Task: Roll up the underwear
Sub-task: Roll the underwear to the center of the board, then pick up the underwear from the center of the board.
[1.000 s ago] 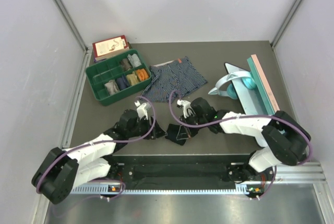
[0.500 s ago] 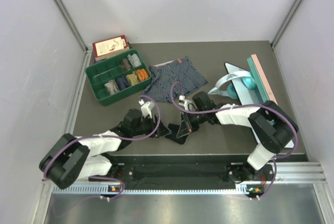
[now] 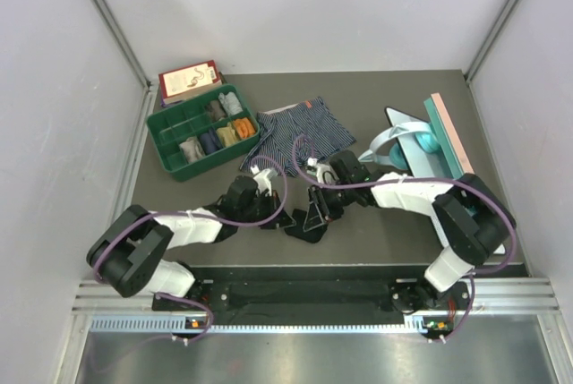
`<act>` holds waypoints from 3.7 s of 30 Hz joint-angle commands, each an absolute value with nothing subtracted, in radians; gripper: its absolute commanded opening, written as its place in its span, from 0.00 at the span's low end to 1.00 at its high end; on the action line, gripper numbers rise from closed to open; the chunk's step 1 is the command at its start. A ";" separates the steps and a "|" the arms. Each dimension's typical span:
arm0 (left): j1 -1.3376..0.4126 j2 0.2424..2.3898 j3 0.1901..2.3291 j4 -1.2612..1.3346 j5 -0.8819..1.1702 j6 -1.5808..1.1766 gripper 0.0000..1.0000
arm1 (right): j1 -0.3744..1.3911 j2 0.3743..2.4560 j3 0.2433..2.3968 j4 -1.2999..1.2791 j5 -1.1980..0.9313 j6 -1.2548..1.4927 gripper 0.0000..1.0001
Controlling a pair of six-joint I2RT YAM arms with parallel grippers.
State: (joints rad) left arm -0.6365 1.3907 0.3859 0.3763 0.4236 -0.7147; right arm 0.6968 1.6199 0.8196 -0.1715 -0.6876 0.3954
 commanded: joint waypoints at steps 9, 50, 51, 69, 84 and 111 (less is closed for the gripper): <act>-0.638 1.523 0.537 0.115 0.414 -0.592 0.00 | 0.578 1.493 0.861 -0.203 -0.610 0.290 0.69; -0.637 1.459 0.563 0.115 0.359 -0.658 0.10 | 0.741 1.669 0.825 -0.144 -0.663 0.291 0.07; -0.634 1.447 0.583 0.104 0.329 -0.658 0.15 | 0.741 1.661 0.824 -0.140 -0.660 0.301 0.00; -0.468 0.954 0.773 -0.065 0.152 -0.733 0.71 | 0.693 1.315 0.937 -0.040 -0.442 0.580 0.00; -0.468 0.907 0.632 0.285 0.334 -0.928 0.69 | 0.704 1.216 0.885 0.153 -0.413 0.752 0.00; -0.472 0.983 0.542 0.477 0.486 -1.032 0.61 | 0.713 1.224 0.874 0.209 -0.414 0.801 0.00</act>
